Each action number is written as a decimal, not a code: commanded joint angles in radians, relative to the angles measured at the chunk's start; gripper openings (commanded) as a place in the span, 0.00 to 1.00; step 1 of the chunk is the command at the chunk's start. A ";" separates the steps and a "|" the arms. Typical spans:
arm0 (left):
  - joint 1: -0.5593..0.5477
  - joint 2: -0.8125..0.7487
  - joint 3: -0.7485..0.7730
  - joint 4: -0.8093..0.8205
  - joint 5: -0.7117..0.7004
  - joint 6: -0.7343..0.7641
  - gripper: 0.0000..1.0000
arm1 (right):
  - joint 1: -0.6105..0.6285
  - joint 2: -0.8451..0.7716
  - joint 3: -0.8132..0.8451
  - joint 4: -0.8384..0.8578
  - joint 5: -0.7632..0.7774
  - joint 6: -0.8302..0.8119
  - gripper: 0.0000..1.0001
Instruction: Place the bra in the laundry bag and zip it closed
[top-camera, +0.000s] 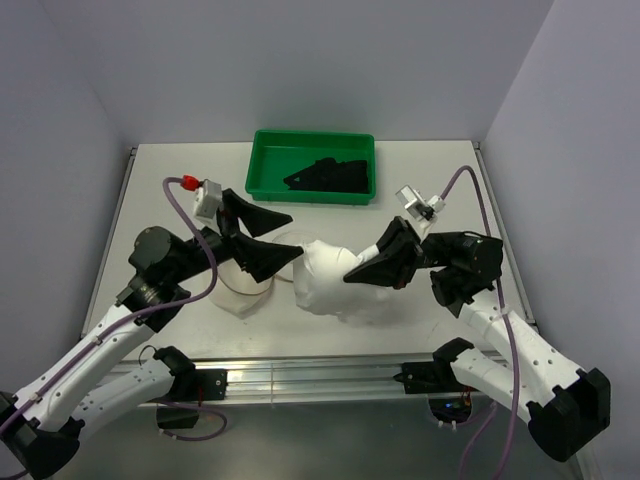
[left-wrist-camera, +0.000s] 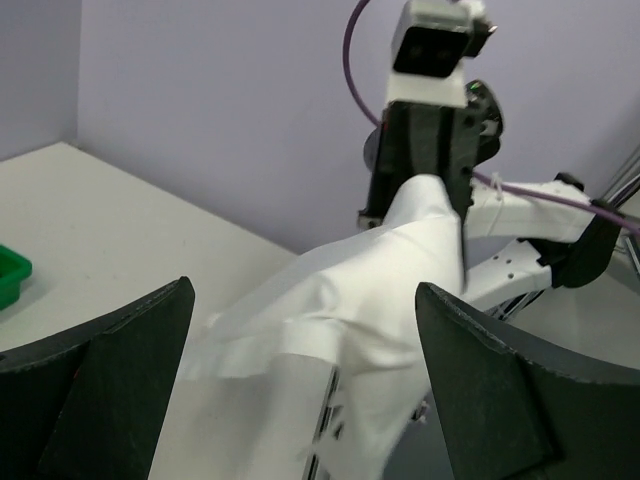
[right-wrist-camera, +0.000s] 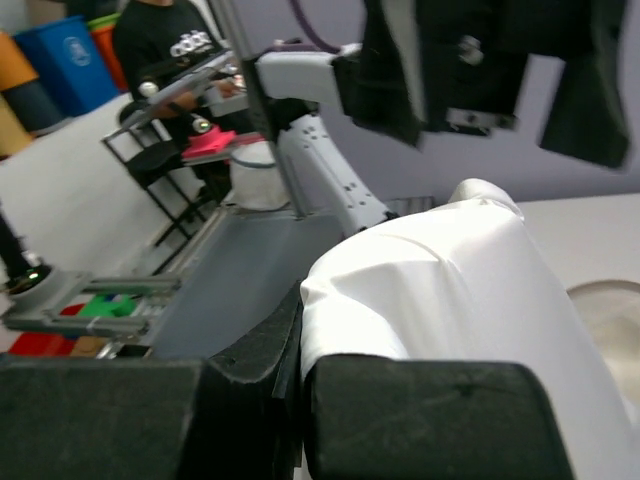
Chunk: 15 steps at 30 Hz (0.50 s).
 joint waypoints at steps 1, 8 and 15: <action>-0.005 -0.007 -0.019 0.035 0.031 0.054 0.99 | 0.035 0.030 0.048 0.312 -0.053 0.199 0.00; -0.027 0.041 -0.017 0.121 0.236 -0.009 0.99 | 0.094 0.048 0.085 0.175 -0.039 0.101 0.00; -0.087 0.045 -0.045 0.088 0.252 -0.009 0.98 | 0.112 0.036 0.114 -0.031 -0.014 -0.053 0.00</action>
